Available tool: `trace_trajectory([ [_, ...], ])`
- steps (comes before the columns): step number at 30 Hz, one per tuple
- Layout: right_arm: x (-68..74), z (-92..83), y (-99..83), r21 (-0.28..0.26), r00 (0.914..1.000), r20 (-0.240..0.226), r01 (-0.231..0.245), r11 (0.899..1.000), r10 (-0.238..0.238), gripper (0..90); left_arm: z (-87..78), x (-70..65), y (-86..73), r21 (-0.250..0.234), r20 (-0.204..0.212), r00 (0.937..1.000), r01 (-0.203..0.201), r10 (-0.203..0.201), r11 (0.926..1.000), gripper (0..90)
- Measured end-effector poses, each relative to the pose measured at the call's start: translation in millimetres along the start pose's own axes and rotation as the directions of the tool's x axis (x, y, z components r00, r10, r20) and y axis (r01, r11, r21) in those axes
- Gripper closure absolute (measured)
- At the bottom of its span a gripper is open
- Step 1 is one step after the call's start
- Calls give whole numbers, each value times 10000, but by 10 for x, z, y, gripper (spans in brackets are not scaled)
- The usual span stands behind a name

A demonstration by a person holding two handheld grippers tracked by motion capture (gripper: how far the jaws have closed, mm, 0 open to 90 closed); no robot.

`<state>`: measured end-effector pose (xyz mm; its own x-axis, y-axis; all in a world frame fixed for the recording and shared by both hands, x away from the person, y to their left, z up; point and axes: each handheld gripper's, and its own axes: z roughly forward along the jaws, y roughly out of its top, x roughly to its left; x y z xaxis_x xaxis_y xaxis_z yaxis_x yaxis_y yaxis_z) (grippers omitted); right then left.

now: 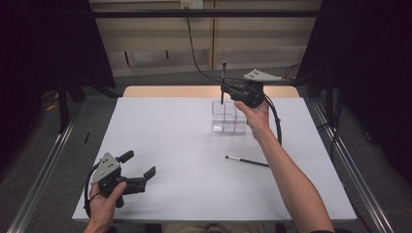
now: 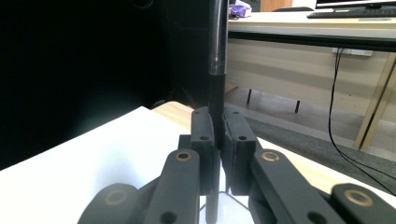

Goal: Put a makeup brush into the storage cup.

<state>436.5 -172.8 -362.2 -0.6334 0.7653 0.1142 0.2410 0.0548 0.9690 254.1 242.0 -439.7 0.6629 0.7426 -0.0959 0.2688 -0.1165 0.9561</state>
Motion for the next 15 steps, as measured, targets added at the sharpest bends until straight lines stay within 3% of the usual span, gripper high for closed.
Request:
trace_trajectory([
  [15,3,68,-183,350,10000,-15,-76,9994,76,842,2,45,-5,85,-141,9999,-18,19,10000,22],
])
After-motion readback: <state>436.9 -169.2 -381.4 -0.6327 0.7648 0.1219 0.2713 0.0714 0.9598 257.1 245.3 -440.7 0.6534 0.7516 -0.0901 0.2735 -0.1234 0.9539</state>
